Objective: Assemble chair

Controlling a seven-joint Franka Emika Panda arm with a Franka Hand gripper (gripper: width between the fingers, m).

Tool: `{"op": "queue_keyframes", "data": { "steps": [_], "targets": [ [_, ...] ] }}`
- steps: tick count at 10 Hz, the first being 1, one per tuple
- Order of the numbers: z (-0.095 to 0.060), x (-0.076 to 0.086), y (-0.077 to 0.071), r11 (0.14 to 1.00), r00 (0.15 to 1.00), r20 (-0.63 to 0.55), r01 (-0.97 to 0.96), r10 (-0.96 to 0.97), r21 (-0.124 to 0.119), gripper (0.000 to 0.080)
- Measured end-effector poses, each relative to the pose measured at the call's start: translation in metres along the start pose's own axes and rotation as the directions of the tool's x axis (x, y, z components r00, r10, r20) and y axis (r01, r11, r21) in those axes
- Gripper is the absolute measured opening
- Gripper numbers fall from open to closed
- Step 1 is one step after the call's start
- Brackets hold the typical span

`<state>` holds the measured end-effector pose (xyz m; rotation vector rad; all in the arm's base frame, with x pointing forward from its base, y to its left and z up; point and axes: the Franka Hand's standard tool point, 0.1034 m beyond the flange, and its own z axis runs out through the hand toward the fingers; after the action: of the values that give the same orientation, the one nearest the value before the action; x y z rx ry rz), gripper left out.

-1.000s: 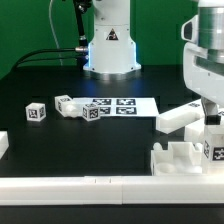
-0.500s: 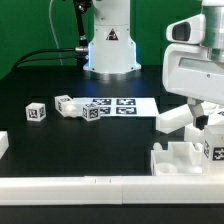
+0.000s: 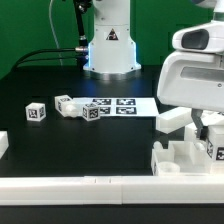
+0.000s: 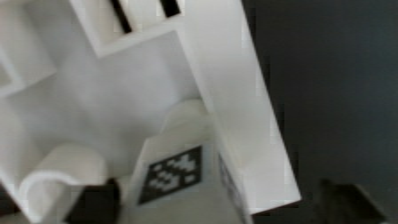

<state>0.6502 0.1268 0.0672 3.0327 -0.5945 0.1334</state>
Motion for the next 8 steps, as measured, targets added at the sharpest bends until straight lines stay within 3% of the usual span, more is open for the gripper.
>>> {"op": "queue_keyframes", "data": {
  "steps": [1, 2, 3, 8],
  "targets": [
    [0.000, 0.000, 0.002, 1.000, 1.000, 0.002, -0.002, 0.002, -0.002, 0.0400],
    [0.001, 0.002, 0.008, 0.999, 0.999, 0.003, -0.038, 0.038, -0.014, 0.0400],
    [0.001, 0.003, 0.012, 0.993, 0.993, 0.004, -0.116, 0.116, -0.022, 0.0314],
    [0.002, 0.005, 0.021, 0.968, 0.969, 0.003, -0.248, 0.248, -0.035, 0.0311]
  ]
}}
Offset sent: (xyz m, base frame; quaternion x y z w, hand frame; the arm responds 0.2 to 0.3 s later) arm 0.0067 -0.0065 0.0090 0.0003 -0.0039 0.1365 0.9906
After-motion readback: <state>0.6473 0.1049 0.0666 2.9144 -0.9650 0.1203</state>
